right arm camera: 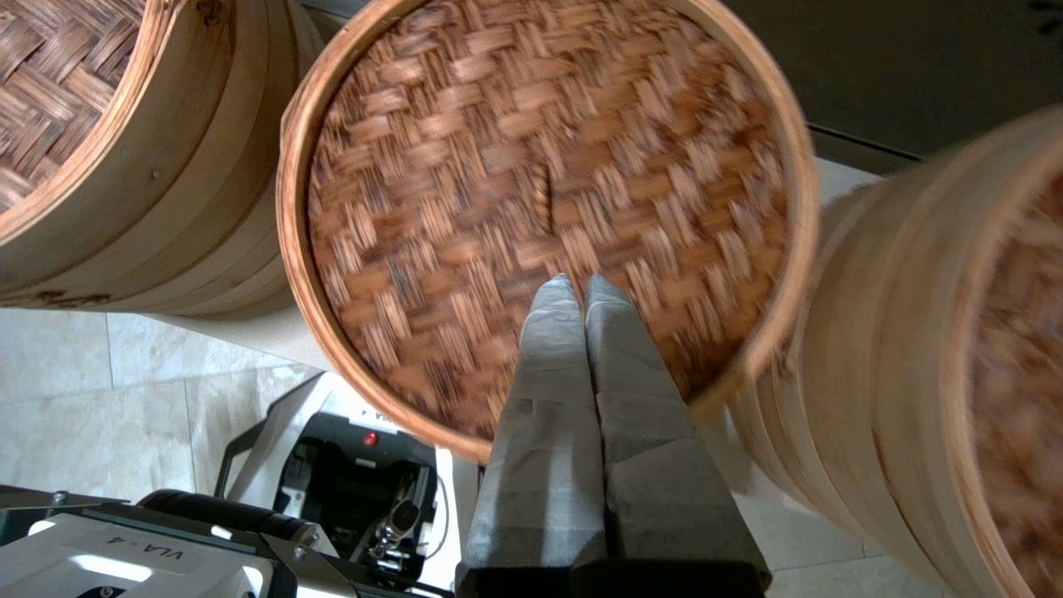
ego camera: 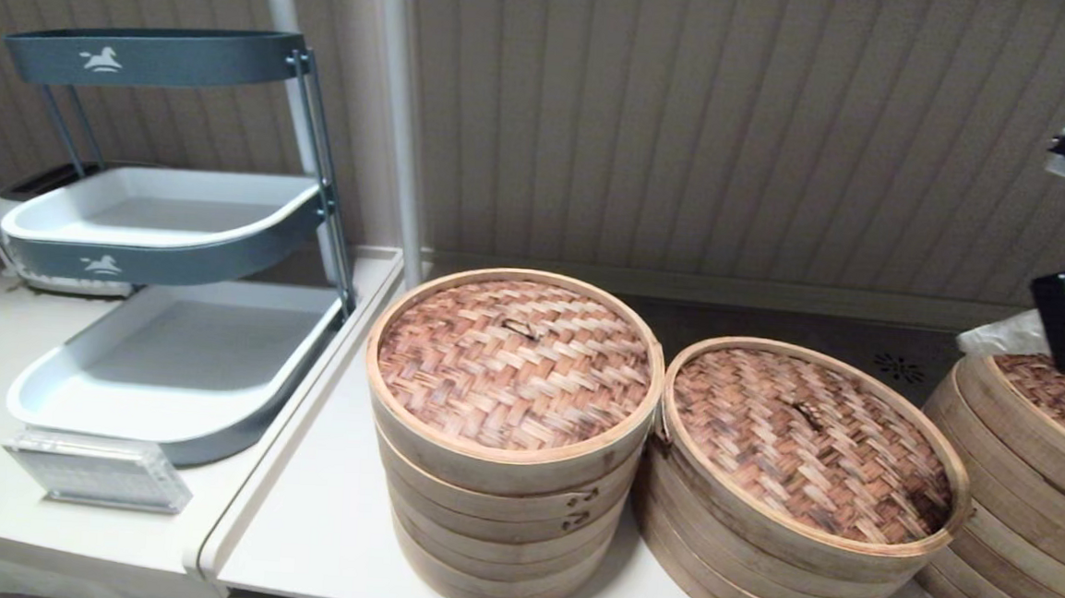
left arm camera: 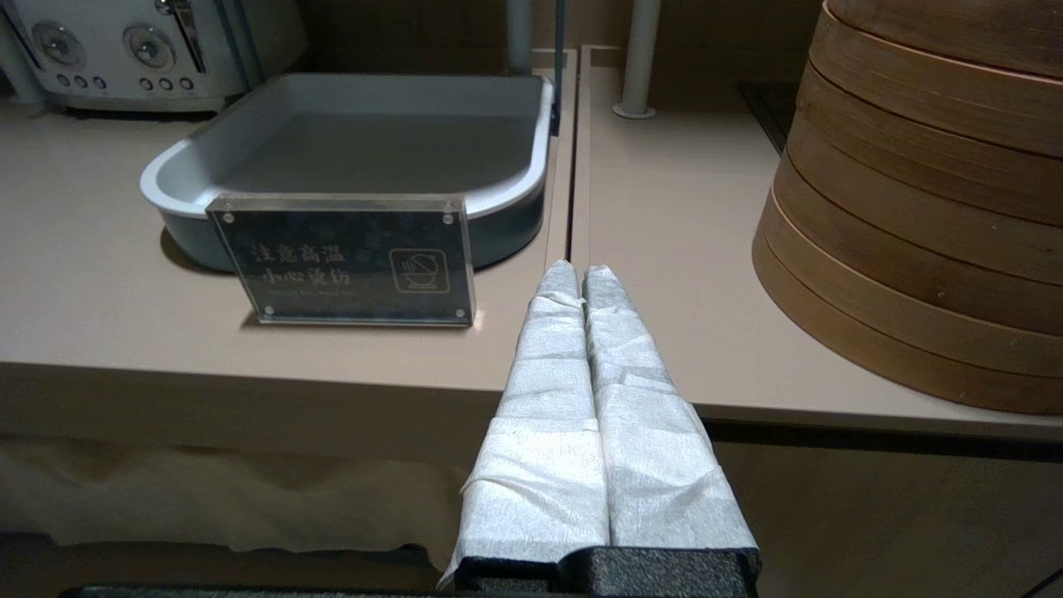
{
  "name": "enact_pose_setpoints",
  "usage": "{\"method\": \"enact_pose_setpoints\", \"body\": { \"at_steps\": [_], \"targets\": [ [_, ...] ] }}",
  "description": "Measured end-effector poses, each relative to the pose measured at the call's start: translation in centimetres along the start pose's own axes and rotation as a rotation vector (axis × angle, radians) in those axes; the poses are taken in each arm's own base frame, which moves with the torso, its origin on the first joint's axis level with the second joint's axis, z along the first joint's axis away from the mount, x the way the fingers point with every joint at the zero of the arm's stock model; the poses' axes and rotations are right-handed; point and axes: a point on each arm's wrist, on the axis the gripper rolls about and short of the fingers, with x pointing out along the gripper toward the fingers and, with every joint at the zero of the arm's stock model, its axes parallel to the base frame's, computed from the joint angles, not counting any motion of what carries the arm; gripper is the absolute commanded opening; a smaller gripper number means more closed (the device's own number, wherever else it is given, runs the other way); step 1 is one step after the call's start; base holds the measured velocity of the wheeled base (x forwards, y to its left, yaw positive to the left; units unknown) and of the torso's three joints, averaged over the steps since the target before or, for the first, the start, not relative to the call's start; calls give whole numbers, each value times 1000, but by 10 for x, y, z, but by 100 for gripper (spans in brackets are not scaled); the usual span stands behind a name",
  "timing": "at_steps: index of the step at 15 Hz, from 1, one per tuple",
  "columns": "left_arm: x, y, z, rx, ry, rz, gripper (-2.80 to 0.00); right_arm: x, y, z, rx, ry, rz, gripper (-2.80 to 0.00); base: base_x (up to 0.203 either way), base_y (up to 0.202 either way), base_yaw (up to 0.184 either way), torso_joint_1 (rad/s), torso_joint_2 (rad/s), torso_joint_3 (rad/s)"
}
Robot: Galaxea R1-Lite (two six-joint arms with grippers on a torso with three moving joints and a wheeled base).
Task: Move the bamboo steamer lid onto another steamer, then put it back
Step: Pick up the steamer
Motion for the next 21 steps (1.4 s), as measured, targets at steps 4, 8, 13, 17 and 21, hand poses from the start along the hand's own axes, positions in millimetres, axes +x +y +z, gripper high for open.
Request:
{"method": "enact_pose_setpoints", "body": {
  "at_steps": [4,8,13,17,21],
  "targets": [
    [0,0,0,0,0,0,-280,43,3,14,-10,83,25,0,0,0,0,0,0,0],
    [0,0,0,0,0,0,-280,70,3,16,-7,147,25,0,0,0,0,0,0,0],
    [0,0,0,0,0,0,-280,100,5,6,-12,248,27,0,0,0,0,0,0,0],
    [0,0,0,1,0,0,-280,120,4,1,-14,244,16,0,0,0,0,0,0,0],
    [0,0,0,0,0,0,-280,133,4,-1,-21,236,-26,0,0,0,0,0,0,0]
  ]
}}
